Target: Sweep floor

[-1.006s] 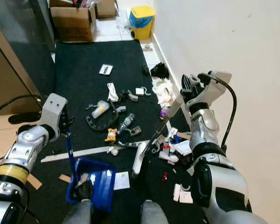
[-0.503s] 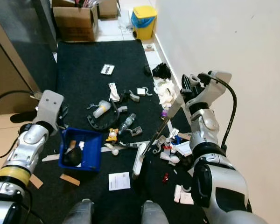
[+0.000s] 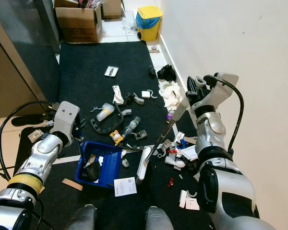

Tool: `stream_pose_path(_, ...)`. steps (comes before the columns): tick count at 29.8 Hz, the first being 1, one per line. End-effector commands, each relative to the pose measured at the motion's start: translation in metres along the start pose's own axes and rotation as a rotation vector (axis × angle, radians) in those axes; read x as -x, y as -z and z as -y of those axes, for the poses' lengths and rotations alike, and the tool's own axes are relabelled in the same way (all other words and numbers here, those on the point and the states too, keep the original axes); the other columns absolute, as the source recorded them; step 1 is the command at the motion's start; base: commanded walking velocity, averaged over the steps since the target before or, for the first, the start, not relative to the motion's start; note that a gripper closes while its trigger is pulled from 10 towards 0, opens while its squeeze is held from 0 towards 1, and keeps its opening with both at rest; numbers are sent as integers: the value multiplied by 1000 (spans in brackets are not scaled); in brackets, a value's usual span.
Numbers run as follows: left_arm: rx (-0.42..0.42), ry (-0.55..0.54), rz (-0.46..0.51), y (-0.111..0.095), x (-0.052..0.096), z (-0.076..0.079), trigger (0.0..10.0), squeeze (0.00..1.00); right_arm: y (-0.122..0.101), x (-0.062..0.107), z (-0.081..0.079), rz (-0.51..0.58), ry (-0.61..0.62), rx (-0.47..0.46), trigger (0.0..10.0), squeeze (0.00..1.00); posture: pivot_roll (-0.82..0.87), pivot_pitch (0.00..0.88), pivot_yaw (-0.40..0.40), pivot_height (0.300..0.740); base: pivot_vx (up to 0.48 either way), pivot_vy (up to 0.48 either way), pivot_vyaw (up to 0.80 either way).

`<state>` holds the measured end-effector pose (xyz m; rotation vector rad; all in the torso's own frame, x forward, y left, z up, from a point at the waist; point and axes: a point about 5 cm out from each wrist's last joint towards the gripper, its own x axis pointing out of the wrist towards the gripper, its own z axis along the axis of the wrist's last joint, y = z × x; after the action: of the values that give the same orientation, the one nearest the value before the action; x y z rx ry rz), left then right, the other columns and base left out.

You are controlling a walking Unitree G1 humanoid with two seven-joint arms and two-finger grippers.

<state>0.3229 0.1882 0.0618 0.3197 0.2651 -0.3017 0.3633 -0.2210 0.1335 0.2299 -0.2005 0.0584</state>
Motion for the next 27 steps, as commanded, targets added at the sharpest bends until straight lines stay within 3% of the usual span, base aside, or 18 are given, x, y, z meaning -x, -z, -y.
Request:
stream_pose_path(1, 15, 37, -46, 9, -1, 6, 10000, 0, -4, 0, 5, 17, 11, 19, 10000, 0, 78, 48, -70, 740, 0, 0, 0)
stream_pose_path(14, -58, 114, -205, 33, -1, 25, 10000, 0, 1, 0, -3, -11, -29, 37, 10000, 0, 52, 83, -92, 740, 0, 0, 0)
stream_pose_path(19, -131, 123, -249, 35, -3, 26, 10000, 0, 6, 1, -14, -29, -97, 119, 10000, 0, 35, 160, -124, 740, 0, 0, 0)
stream_pose_path(24, -145, 132, -250, 34, -4, 25, 10000, 0, 8, 0, -21, -35, -132, 142, 10000, 0, 35, 177, -131, 740, 0, 0, 0)
stream_pose_path(26, -159, 151, -245, 31, -5, 23, 10000, 0, 19, 3, -37, -71, -223, 165, 10000, 0, 42, 209, -144, 740, 0, 0, 0)
stream_pose_path(27, -159, 151, -245, 31, -5, 23, 10000, 0, 19, 3, -37, -71, -223, 165, 10000, 0, 42, 209, -144, 740, 0, 0, 0)
